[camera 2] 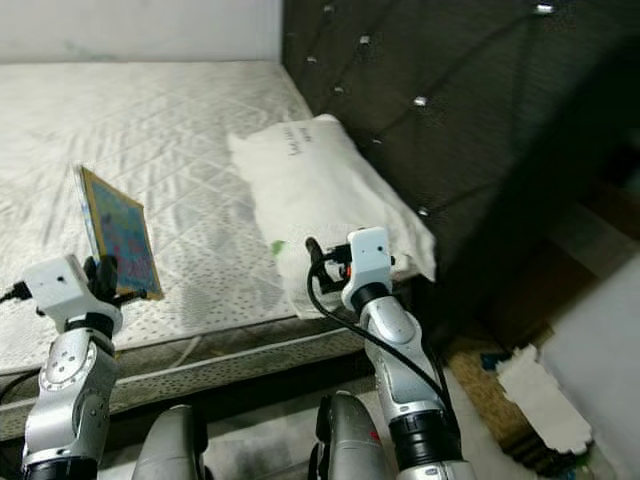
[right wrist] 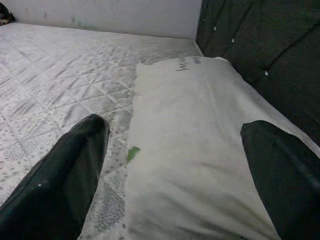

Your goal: Clean up the room

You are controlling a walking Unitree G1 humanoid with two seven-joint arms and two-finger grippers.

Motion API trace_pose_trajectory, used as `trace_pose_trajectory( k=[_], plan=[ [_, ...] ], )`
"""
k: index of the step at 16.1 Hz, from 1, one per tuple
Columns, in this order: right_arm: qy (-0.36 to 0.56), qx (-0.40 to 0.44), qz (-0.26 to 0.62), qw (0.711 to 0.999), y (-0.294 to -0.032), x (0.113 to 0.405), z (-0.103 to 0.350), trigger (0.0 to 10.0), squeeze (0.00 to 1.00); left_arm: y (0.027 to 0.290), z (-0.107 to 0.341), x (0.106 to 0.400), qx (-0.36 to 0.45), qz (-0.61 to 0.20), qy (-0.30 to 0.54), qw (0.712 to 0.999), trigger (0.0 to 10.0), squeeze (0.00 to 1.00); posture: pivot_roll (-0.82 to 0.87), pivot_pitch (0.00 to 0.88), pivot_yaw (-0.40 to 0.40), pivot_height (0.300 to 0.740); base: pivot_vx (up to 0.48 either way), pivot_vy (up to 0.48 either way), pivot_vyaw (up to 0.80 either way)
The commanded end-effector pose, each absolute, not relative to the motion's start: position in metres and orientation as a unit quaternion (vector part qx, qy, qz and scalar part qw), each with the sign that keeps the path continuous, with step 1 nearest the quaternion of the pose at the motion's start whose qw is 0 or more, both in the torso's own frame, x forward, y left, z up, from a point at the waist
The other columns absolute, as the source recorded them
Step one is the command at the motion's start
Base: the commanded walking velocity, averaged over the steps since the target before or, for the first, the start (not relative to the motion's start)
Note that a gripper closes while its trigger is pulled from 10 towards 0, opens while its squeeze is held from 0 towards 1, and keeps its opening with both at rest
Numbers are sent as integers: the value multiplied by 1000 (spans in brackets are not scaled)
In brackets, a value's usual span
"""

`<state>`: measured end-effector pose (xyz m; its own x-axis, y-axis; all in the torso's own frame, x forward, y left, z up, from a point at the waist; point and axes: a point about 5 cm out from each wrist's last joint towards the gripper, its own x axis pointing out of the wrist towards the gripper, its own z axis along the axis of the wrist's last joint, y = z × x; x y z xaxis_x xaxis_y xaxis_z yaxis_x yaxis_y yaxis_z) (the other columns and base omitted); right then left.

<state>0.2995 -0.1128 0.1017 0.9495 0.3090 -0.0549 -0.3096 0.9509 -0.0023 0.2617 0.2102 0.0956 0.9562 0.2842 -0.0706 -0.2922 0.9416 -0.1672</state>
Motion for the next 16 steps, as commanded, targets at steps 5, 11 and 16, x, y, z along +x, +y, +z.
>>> trace_pose_trajectory(
  k=[5,11,16],
  plan=[
    [22,-12,166,986,-111,305,106,10000,0,206,106,268,-96,131,-3,987,10000,0,-60,33,-79,630,225,0,469],
    [20,-12,167,986,-115,304,109,10000,0,185,110,289,-121,105,-8,987,10000,0,-79,40,-84,630,480,0,0],
    [17,-11,171,985,-114,305,110,10000,0,179,103,291,-140,105,13,985,10000,0,-77,37,-84,630,192,0,0]
  ],
)
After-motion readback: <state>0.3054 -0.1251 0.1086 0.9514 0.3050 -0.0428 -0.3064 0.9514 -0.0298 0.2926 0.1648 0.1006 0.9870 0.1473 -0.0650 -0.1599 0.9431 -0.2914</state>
